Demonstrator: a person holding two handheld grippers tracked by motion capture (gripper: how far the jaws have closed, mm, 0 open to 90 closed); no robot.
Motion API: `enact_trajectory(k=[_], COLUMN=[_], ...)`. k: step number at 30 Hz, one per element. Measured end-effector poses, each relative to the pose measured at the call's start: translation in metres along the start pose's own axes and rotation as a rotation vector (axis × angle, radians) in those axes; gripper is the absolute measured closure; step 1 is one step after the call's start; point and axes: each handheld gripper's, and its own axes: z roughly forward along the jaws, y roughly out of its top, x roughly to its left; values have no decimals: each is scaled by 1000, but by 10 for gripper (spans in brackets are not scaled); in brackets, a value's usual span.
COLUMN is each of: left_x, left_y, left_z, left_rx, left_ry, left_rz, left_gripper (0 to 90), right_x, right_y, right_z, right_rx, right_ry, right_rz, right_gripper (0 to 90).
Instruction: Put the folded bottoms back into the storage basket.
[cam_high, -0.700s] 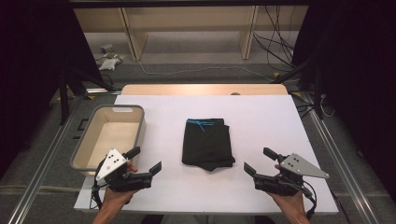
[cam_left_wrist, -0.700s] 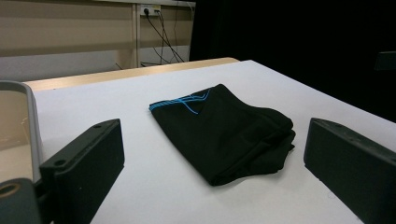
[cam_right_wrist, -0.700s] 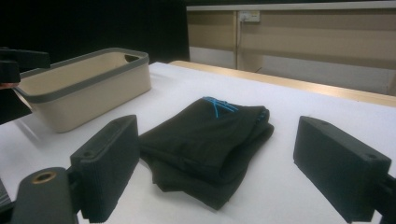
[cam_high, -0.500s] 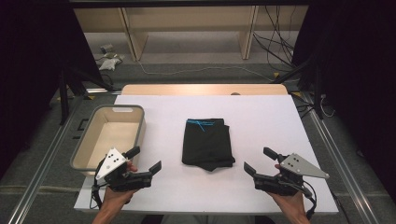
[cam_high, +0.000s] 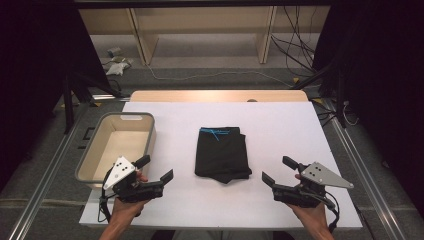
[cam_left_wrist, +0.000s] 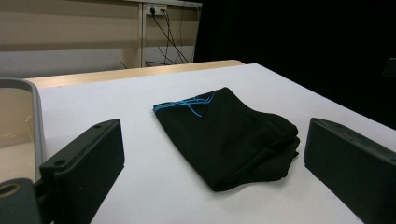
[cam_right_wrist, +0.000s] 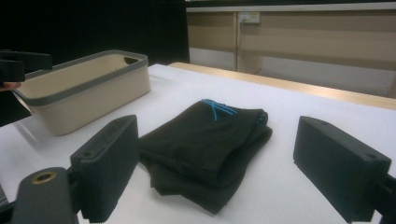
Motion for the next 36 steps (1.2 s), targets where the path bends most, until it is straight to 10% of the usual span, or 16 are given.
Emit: enact_trajectory(k=[6, 9, 13, 25, 36], left_x=[-3, -3, -6, -8, -9], left_y=[-1, -1, -2, -2, -6], left_z=[6, 13, 22, 40, 72], left_rx=[24, 40, 84, 191, 334], left_ry=[-15, -79, -90, -60, -68], left_rz=[-16, -114, -126, -172, -293], left_gripper=[47, 53, 54, 67, 70], right_x=[-5, -8, -11, -31, -53], right_y=[0, 1, 2, 5, 5], right_z=[3, 4, 5, 9, 23], right_rx=[18, 21, 22, 27, 64], right_ry=[33, 34, 37, 6, 35], right_rz=[12, 27, 29, 66, 186], right_gripper=[158, 156, 157, 158, 157])
